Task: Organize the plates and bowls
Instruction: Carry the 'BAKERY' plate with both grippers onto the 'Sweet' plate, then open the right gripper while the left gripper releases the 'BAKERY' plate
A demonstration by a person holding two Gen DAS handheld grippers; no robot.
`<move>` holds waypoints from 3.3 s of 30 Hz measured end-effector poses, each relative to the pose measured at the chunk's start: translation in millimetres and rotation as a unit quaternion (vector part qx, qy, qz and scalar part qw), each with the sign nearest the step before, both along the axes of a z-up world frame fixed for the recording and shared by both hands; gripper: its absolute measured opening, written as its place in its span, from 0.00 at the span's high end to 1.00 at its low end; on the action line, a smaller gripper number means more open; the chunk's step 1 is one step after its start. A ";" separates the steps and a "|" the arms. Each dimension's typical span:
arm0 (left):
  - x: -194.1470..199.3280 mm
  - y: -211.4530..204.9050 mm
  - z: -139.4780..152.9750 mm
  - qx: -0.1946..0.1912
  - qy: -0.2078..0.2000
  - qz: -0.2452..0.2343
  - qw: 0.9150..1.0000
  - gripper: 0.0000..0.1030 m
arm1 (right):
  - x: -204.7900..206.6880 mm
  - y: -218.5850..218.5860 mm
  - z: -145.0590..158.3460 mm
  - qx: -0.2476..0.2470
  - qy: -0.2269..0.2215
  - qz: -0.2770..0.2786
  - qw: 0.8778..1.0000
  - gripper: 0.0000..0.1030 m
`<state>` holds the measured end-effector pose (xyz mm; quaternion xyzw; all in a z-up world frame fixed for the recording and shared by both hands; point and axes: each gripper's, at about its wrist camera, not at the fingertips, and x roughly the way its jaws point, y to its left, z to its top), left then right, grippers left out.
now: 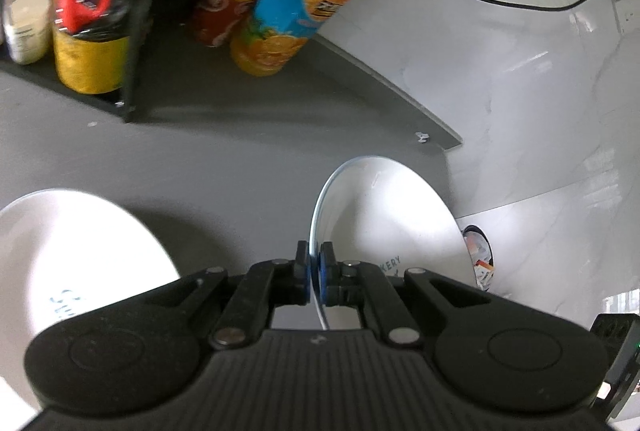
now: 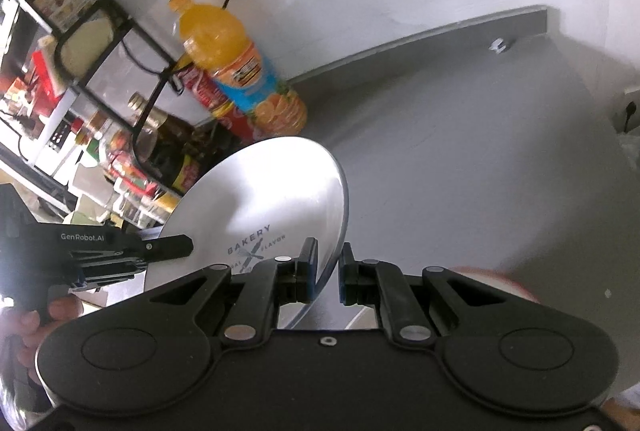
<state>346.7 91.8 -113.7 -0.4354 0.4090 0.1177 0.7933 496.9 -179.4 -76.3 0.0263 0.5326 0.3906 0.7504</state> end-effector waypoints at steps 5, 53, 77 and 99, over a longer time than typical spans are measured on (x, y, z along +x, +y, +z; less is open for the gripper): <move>-28.6 12.0 -6.2 0.001 0.008 0.003 1.000 0.98 | -28.7 14.1 -5.8 0.001 0.010 0.001 1.000 0.90; -143.6 73.8 -108.0 -0.006 0.101 0.025 0.995 0.91 | -141.2 105.9 -61.3 -0.082 0.024 0.040 0.996 0.90; -139.6 82.5 -110.2 0.070 0.135 0.029 0.988 0.86 | -140.2 122.9 -85.3 -0.125 0.022 0.031 0.991 0.63; -127.9 75.5 -87.1 0.102 0.175 -0.030 0.979 0.64 | -144.8 129.2 -91.9 -0.126 0.022 0.029 0.991 0.61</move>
